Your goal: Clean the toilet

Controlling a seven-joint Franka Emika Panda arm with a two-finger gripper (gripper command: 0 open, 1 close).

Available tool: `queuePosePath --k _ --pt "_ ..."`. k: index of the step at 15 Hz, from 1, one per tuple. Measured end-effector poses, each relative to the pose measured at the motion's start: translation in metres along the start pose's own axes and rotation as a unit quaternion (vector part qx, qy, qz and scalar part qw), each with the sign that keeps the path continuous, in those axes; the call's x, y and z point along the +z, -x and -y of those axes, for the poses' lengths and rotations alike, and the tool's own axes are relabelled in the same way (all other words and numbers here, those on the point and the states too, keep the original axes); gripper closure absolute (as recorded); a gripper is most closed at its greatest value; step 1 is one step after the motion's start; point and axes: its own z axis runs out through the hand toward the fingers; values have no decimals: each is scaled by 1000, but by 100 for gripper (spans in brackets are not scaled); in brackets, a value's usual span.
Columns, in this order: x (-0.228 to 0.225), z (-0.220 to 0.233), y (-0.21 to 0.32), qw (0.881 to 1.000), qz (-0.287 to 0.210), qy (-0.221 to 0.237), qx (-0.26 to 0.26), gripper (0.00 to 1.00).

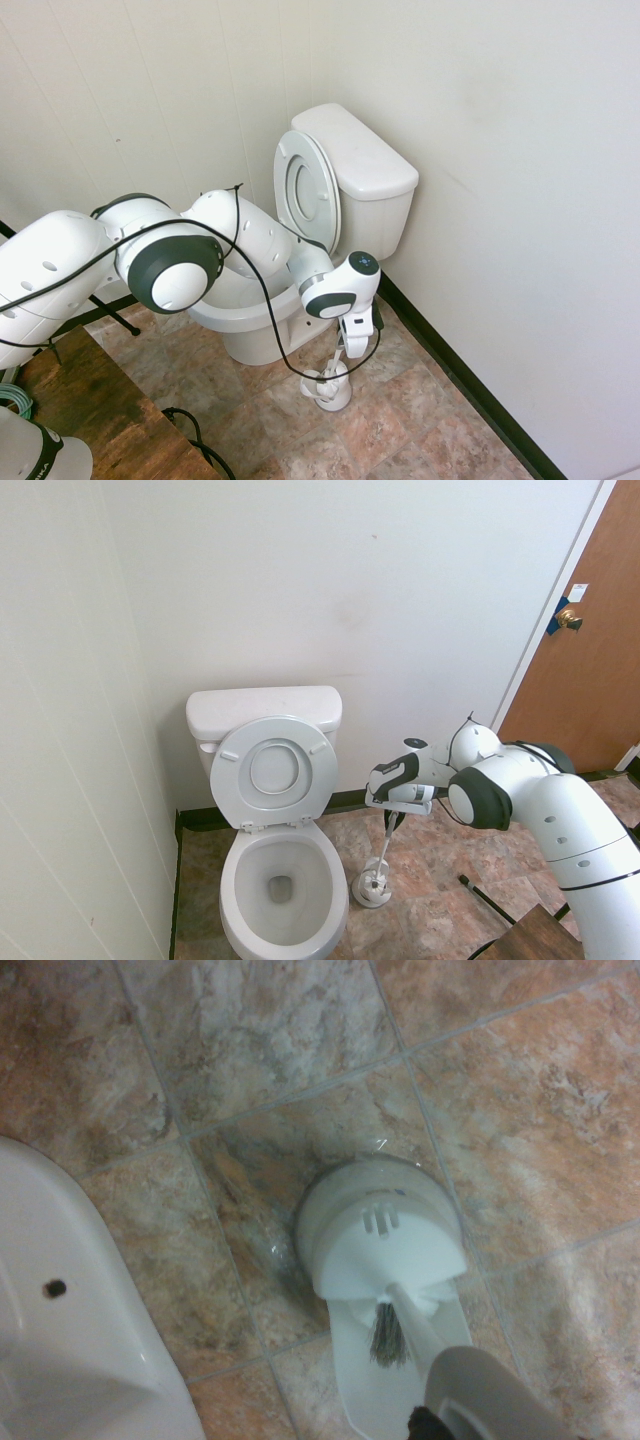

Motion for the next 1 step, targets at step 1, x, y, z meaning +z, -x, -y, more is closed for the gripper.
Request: queuePosePath --k 1 --pt "5 3 -2 1000 1 1 1 100"
